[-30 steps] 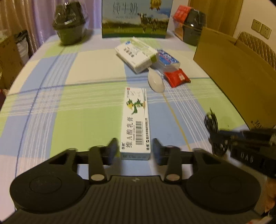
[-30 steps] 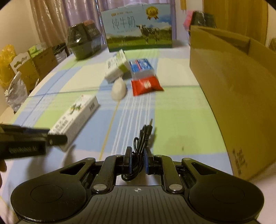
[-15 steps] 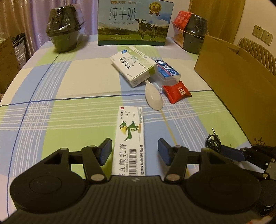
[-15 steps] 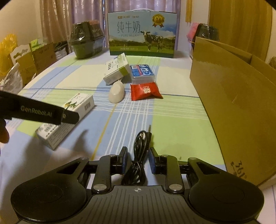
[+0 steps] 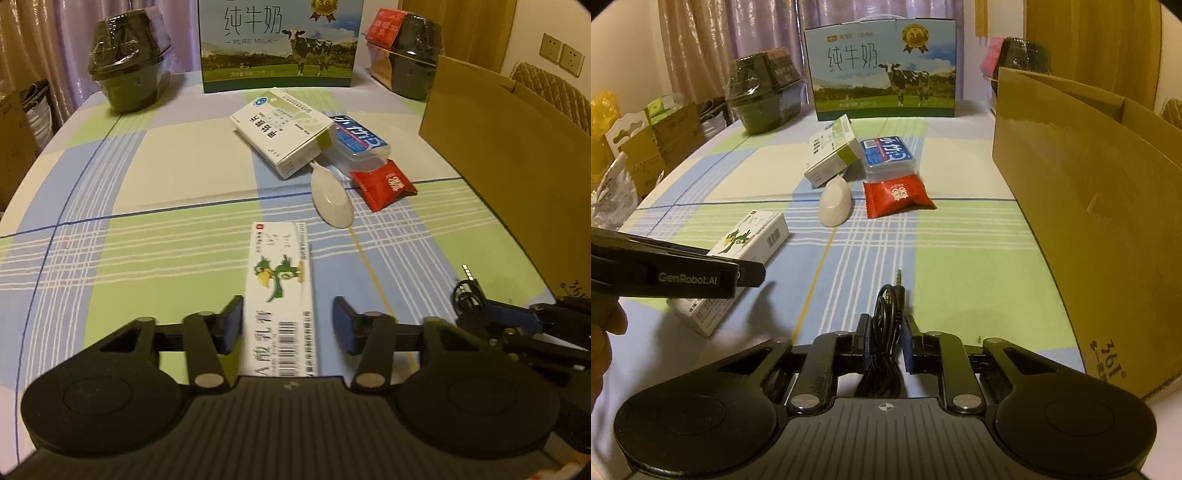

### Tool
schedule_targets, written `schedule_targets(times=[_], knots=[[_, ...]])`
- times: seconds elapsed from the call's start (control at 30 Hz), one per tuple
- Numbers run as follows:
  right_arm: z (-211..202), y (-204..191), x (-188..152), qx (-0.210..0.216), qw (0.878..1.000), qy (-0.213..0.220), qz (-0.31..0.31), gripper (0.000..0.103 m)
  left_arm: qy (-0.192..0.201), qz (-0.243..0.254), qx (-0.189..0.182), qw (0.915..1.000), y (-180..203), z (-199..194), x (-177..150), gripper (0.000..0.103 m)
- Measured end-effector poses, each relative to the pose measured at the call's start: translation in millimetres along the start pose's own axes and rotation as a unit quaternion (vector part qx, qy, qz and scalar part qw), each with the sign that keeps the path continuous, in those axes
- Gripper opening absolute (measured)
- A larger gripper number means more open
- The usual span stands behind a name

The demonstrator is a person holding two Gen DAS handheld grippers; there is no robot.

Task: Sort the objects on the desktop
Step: 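Lift and carry the ointment box and cable over the cardboard box with both tools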

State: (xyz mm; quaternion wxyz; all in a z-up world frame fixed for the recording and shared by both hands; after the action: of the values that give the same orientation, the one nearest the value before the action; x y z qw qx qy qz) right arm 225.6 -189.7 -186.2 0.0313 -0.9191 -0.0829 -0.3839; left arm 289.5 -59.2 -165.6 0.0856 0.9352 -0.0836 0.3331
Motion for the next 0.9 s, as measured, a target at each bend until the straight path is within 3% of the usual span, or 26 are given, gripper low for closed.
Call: schedule_targets(times=[0.2, 0.5, 0.9], knots=[[-3.1, 1.6, -0.8, 0.002, 1.0, 0.004, 0.01, 0.01, -0.01, 0.01, 0.003, 0.9999, 3.3, -4.0, -5.1, 0.033], [-21.7, 1.9, 7.8, -0.002, 1.0, 0.027, 0.012, 0.01, -0.005, 0.001, -0.022, 0.9997, 13.4, -28.1, -16.3, 0.033], [-92.3, 17.0, 21.6, -0.014, 0.997, 0.064, 0.032, 0.01, 0.009, -0.062, -0.038, 0.9973, 25.0, -80.3, -24.6, 0.033]])
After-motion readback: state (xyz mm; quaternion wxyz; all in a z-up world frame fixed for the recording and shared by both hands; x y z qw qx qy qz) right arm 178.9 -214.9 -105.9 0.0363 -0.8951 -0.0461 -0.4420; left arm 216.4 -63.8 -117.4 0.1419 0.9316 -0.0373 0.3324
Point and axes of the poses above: each gripper's, at about its wrist camera, not at the fingertips, and z roughly the way its jaws point, y to its right, x to its top, the point moved 7 cm from there along z, roughly the way its jaws point, and after that the axes turned 7 degrees about -z, right-handed, at the moved point
